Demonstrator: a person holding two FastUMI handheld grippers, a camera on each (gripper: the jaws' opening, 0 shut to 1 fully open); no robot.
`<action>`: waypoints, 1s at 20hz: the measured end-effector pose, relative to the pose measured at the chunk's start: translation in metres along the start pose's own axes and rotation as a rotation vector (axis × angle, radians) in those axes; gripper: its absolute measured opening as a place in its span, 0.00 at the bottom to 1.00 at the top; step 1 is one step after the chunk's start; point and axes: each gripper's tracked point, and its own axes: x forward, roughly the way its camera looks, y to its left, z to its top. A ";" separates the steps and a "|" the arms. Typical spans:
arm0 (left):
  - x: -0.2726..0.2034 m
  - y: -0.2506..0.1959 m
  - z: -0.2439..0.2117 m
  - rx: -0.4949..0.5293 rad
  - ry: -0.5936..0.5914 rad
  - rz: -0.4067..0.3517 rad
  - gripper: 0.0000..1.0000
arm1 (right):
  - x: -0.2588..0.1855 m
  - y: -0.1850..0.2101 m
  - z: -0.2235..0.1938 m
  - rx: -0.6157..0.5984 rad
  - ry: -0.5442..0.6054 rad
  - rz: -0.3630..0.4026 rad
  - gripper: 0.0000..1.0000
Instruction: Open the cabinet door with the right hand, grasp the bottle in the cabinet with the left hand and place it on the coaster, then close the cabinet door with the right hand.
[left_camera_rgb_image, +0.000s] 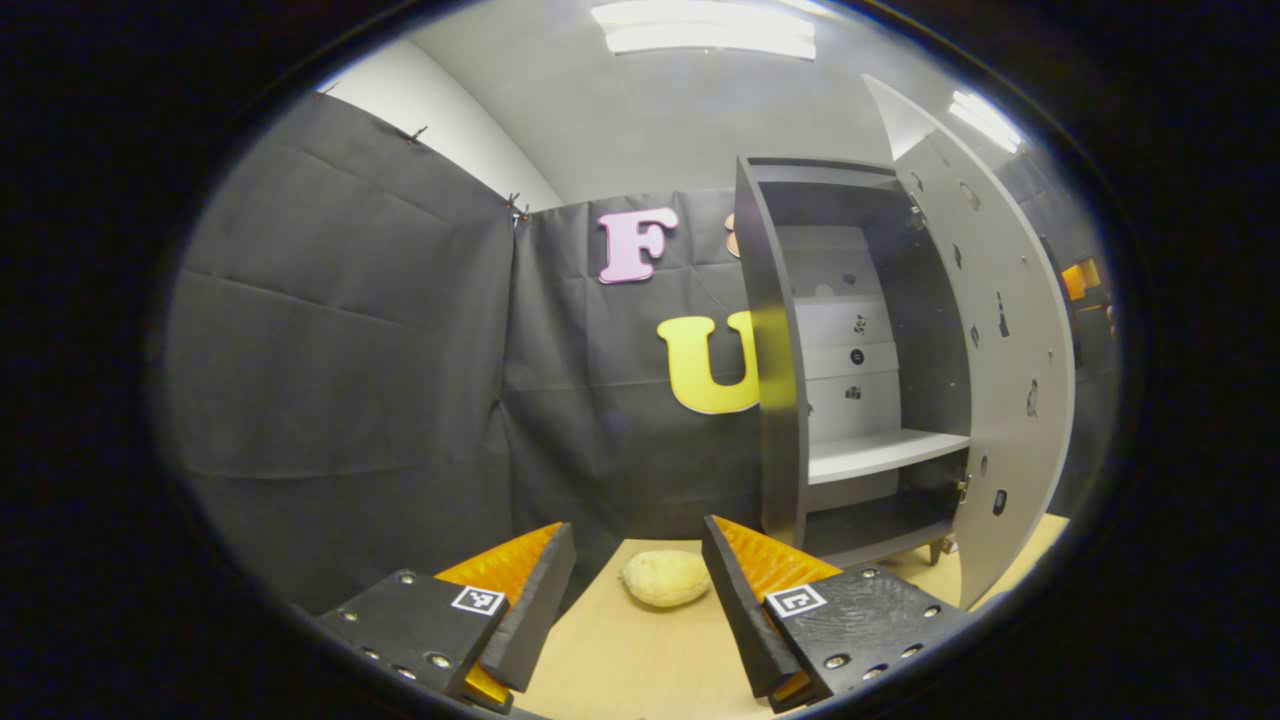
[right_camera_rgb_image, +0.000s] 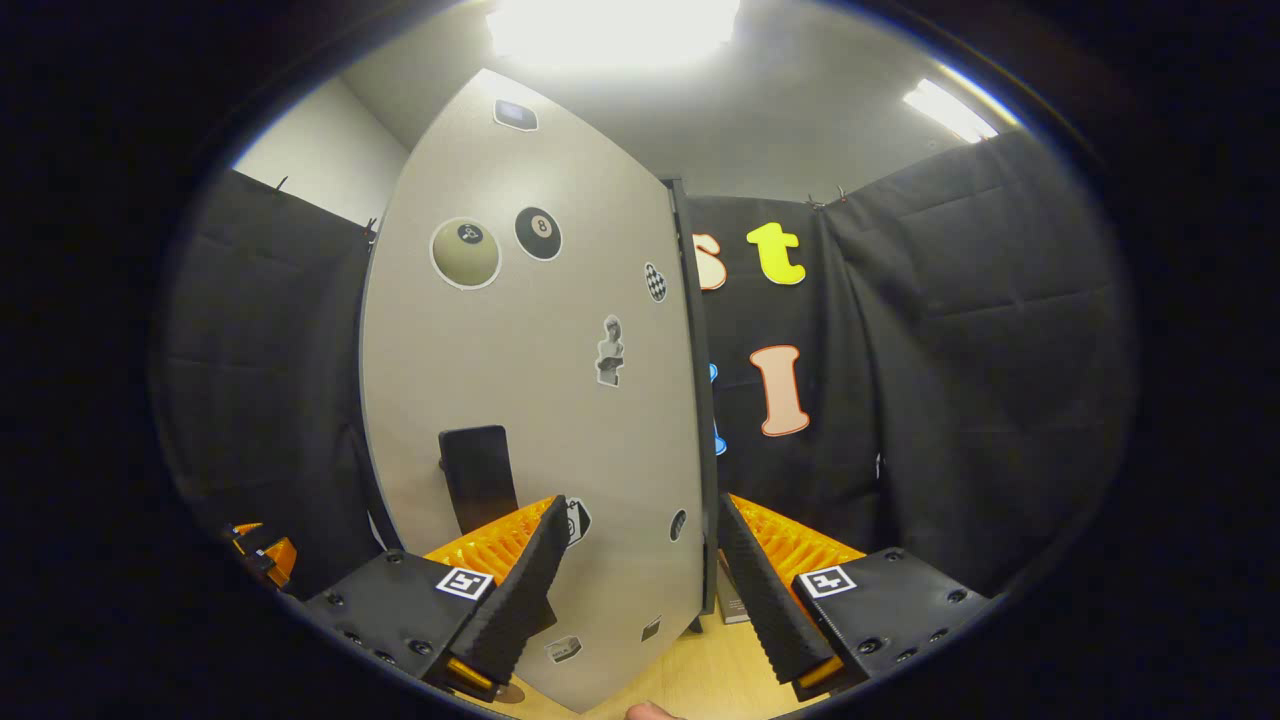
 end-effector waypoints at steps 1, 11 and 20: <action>0.000 0.009 0.001 0.000 -0.001 0.012 0.77 | 0.003 0.009 -0.001 0.006 -0.002 0.013 0.95; -0.009 0.061 -0.010 -0.008 0.008 0.083 0.77 | 0.089 0.115 -0.008 0.044 0.017 0.161 0.95; -0.021 0.088 -0.027 -0.030 0.033 0.113 0.77 | 0.126 0.132 -0.016 0.037 0.047 0.159 0.95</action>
